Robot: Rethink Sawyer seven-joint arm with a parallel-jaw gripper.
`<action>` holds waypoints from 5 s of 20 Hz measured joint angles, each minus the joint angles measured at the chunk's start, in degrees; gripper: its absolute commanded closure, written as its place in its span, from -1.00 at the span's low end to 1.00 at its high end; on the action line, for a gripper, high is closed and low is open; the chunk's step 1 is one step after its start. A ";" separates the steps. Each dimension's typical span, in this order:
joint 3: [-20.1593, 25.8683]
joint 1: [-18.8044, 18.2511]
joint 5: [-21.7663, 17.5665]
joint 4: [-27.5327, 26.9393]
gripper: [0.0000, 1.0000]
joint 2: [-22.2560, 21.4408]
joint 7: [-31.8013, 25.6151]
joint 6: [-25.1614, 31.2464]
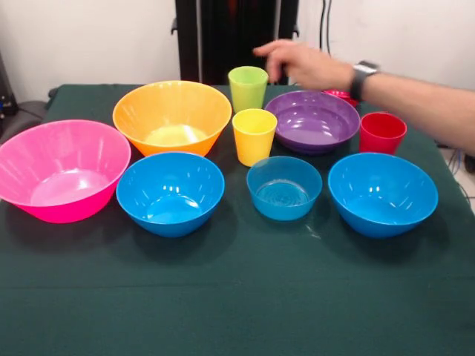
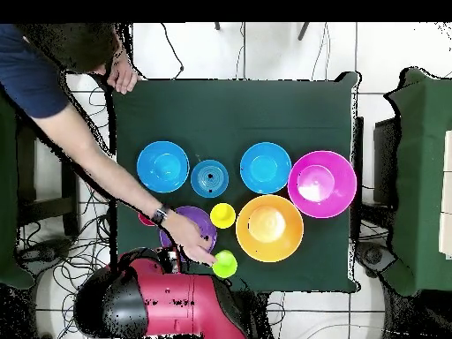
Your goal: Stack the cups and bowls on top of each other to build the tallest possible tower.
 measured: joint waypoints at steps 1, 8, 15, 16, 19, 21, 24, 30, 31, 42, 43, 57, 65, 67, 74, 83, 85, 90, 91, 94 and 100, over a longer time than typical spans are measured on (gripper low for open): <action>0.00 0.00 0.00 0.00 -1.00 0.00 0.00 0.00; 0.00 0.00 0.00 0.00 -1.00 0.00 0.00 0.00; 0.00 0.00 0.00 0.00 -1.00 0.00 0.00 0.00; 0.02 -0.02 0.00 0.00 -1.00 -0.01 0.00 0.00; 0.02 -0.43 0.00 0.07 -1.00 0.02 0.00 -0.25; 0.01 -1.07 0.00 0.32 -1.00 0.02 0.00 -1.12; 0.00 -2.20 0.01 0.79 -1.00 0.40 0.00 -3.17; 0.31 -4.72 0.01 1.08 -1.00 3.08 0.00 -8.36; 0.45 -5.21 0.01 1.07 -1.00 4.13 0.00 -9.50; 1.53 -6.20 0.04 1.03 -1.00 12.27 0.00 -15.93; 1.68 -6.21 0.05 1.02 -1.00 13.18 0.00 -16.09; 2.33 -7.56 0.07 0.55 -1.00 19.59 0.00 -16.11; 2.32 -7.16 0.07 -0.51 -1.00 19.67 0.00 -16.11; 2.28 -6.54 0.07 -0.73 -1.00 19.68 0.00 -16.11; 2.21 -3.69 0.07 -1.41 -1.00 19.68 0.33 -16.11; 1.61 -2.94 0.07 -1.47 -1.00 20.23 1.05 -16.41; 1.47 -2.95 0.07 -1.47 -1.00 20.64 1.17 -16.89; 1.32 -2.96 0.07 -1.48 -1.00 21.80 1.57 -18.82; 1.27 -2.96 0.07 -1.48 -1.00 22.08 1.70 -19.26; 1.09 -2.93 0.07 -1.48 -1.00 22.42 2.01 -19.80; 0.44 -2.36 0.08 -1.48 -1.00 22.64 2.86 -20.05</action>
